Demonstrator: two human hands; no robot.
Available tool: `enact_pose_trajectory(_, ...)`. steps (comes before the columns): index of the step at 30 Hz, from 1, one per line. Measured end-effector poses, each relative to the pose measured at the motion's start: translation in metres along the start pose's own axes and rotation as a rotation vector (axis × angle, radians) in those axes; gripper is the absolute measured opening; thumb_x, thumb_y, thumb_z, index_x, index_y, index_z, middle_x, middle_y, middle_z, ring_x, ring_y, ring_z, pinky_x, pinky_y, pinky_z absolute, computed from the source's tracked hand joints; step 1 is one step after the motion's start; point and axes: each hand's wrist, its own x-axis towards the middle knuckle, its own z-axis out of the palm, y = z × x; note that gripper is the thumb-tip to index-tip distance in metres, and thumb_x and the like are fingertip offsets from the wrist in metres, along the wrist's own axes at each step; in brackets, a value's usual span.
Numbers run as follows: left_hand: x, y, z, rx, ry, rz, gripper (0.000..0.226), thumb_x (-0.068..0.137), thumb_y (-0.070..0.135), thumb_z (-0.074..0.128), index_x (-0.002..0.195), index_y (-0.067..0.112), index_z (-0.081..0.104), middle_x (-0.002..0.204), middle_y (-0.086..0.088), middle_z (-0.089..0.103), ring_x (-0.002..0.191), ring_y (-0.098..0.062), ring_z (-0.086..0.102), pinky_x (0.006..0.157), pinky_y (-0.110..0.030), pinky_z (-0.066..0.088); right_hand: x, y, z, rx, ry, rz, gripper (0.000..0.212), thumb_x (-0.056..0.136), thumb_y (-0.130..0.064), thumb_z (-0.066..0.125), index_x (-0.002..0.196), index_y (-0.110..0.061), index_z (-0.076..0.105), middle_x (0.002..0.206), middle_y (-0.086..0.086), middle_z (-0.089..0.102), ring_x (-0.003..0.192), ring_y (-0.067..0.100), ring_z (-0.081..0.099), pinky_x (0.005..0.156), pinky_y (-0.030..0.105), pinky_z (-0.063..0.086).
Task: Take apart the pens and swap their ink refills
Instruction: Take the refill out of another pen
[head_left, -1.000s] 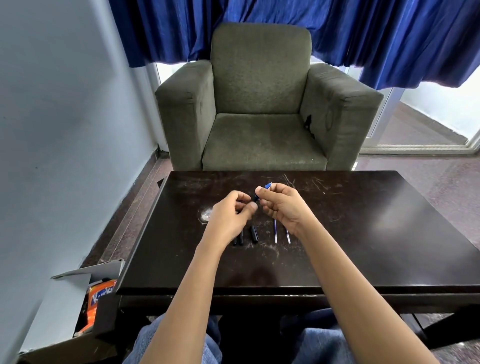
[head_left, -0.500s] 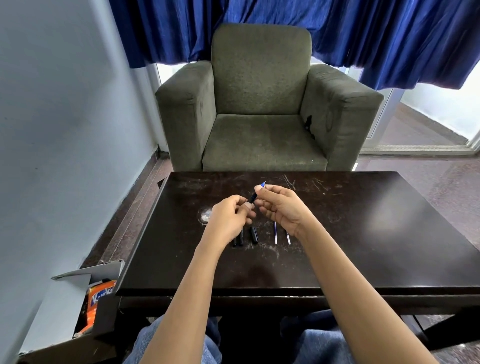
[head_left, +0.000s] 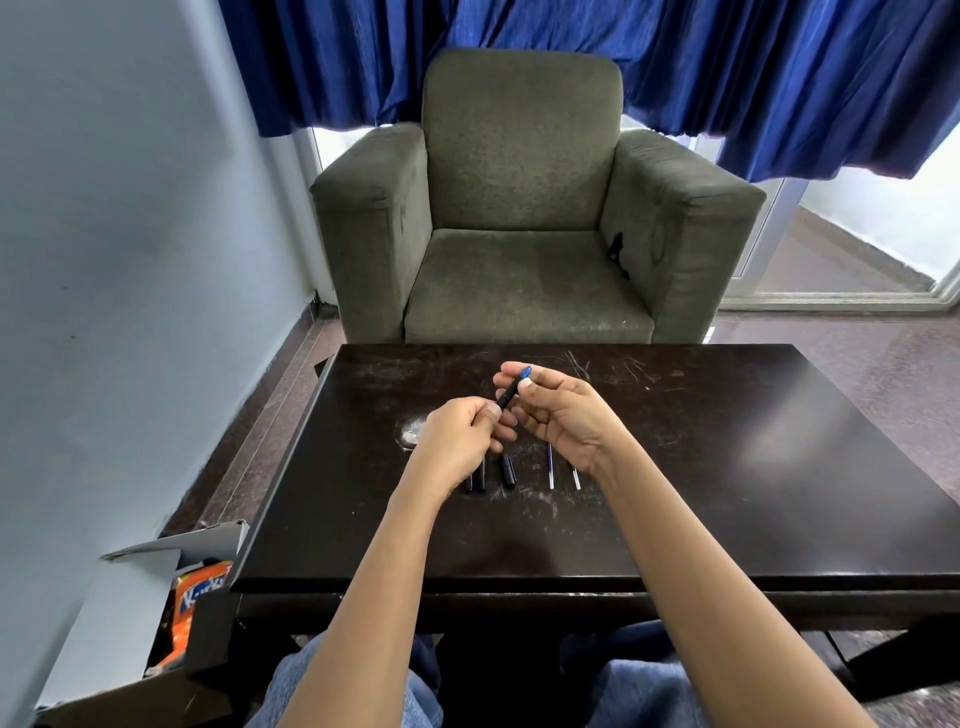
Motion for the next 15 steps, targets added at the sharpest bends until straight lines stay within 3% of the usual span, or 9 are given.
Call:
enact_pose_trajectory(8,-0.001,-0.001,0.000,0.033,0.055,0.026,0.026,0.099,0.016,0.045,0.092,0.011,0.070,0.070,0.008,0.063,0.057,-0.002,0.053,0.052,0.001,0.039,0.000,0.003,0.004,-0.105,0.124,-0.034,0.008,0.084,-0.018,0.070,0.091,-0.013,0.072,0.081,-0.001,0.075,0.064,0.003,0.068,0.057,0.012,0.050)
enact_pose_trajectory(12,0.000,-0.005,0.000,0.107,0.100,-0.010,0.026,0.099,0.017,0.045,0.088,0.014,0.069,0.069,0.009,0.062,0.061,-0.003,0.054,0.061,-0.009,0.043,0.006,0.014,0.003,-0.145,0.128,-0.037,0.010,0.086,-0.018,0.069,0.094,-0.013,0.070,0.084,0.001,0.073,0.071,0.005,0.069,0.063,0.015,0.052)
enact_pose_trajectory(14,0.002,-0.009,-0.001,0.106,0.129,-0.081,0.029,0.099,0.016,0.041,0.085,0.013,0.067,0.067,0.009,0.061,0.067,-0.009,0.057,0.065,-0.017,0.045,0.013,0.025,-0.002,-0.347,0.078,-0.024,0.019,0.089,-0.016,0.066,0.108,-0.014,0.066,0.091,0.002,0.071,0.080,0.010,0.067,0.070,0.021,0.053)
enact_pose_trajectory(15,0.002,-0.010,-0.002,0.087,0.144,-0.126,0.030,0.100,0.015,0.039,0.086,0.013,0.066,0.067,0.009,0.061,0.067,-0.009,0.057,0.063,-0.016,0.045,0.017,0.033,-0.006,-0.591,0.060,-0.019,0.026,0.090,-0.016,0.063,0.116,-0.014,0.062,0.096,0.002,0.068,0.085,0.013,0.065,0.074,0.026,0.053)
